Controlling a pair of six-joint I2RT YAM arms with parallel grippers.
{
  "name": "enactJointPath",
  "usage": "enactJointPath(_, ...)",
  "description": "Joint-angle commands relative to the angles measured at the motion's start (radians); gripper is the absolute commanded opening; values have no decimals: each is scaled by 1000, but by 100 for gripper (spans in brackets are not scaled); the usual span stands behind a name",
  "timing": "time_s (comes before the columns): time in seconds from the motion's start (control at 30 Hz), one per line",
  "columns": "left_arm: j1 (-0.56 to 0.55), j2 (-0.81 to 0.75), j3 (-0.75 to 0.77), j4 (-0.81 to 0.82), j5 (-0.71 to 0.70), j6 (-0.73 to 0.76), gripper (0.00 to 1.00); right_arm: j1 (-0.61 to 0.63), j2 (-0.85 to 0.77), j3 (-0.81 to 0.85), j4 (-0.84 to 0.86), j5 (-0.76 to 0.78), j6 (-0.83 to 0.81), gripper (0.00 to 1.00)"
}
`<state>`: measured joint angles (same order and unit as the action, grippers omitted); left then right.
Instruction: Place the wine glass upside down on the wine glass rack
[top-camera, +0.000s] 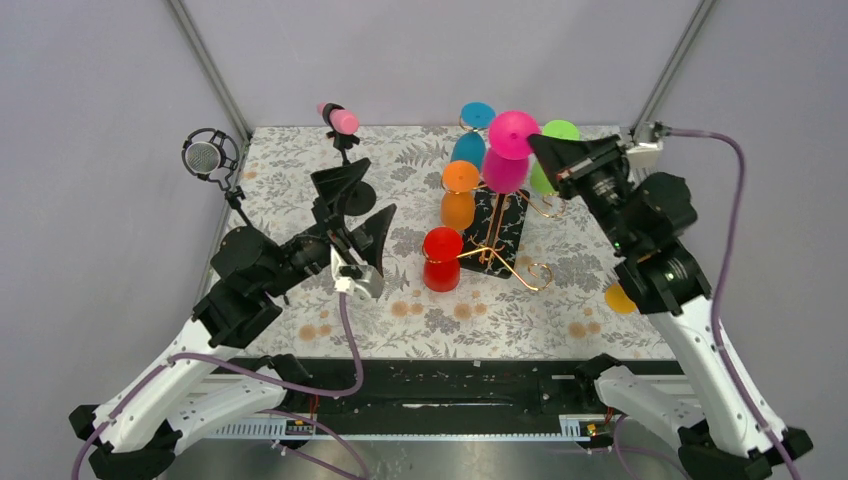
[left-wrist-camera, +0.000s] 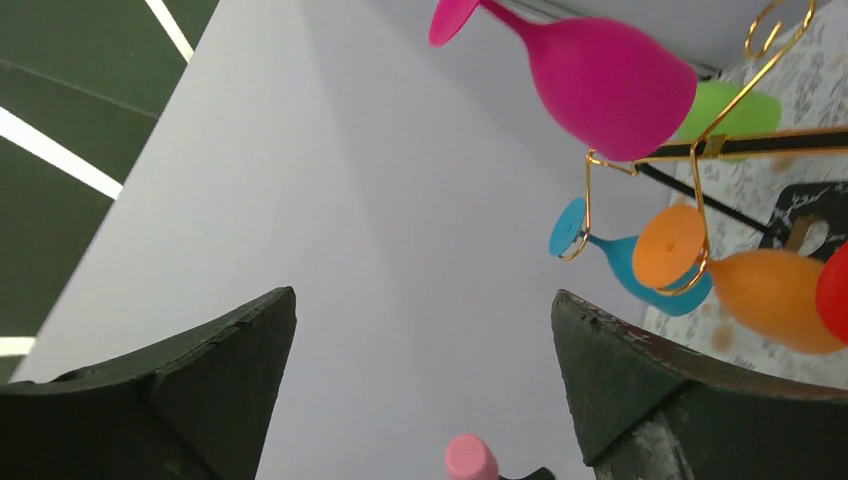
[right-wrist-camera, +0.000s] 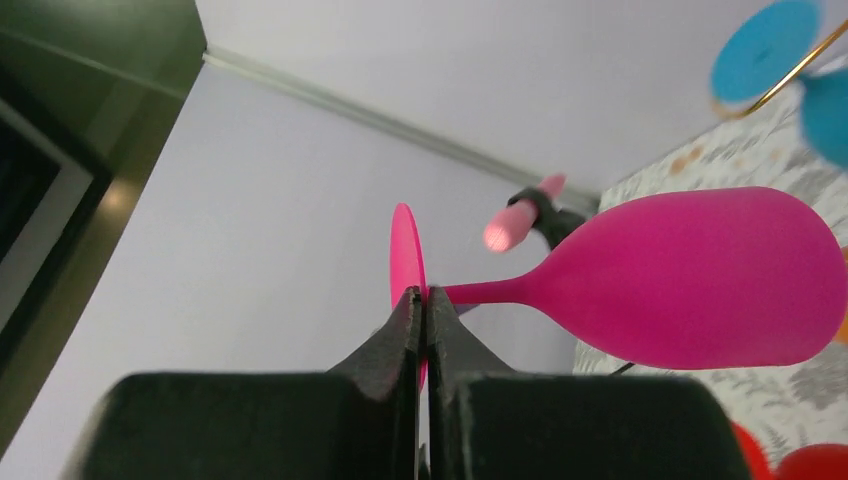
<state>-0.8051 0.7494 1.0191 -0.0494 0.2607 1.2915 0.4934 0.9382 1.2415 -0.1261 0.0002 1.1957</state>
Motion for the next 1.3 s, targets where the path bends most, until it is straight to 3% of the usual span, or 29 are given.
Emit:
enactJointPath(0.0, -3, 5, 2, 157, -119, -404, 99, -91, -112, -1, -124, 153, -158, 0)
enactJointPath(0.1, -3, 5, -6, 248, -313, -621, 99, -127, -164, 24, -213, 266, -296, 0)
enactJointPath(0.23, 3, 46, 96, 94, -492, -779, 99, -144, -200, 48, -301, 426, -431, 0)
enactJointPath(0.47, 18, 50, 134, -59, -521, -861, 99, -224, -196, 22, -326, 493, -526, 0)
enactJointPath(0.67, 24, 3, 61, -99, -493, -954, 99, -423, -139, -57, -284, 260, -432, 0)
enactJointPath(0.93, 23, -64, -25, -74, -481, -1019, 99, -629, -46, -234, -35, -65, -303, 0)
enactJointPath(1.27, 24, -50, -35, -87, -435, -1033, 99, -642, 39, -362, 233, -314, -219, 0)
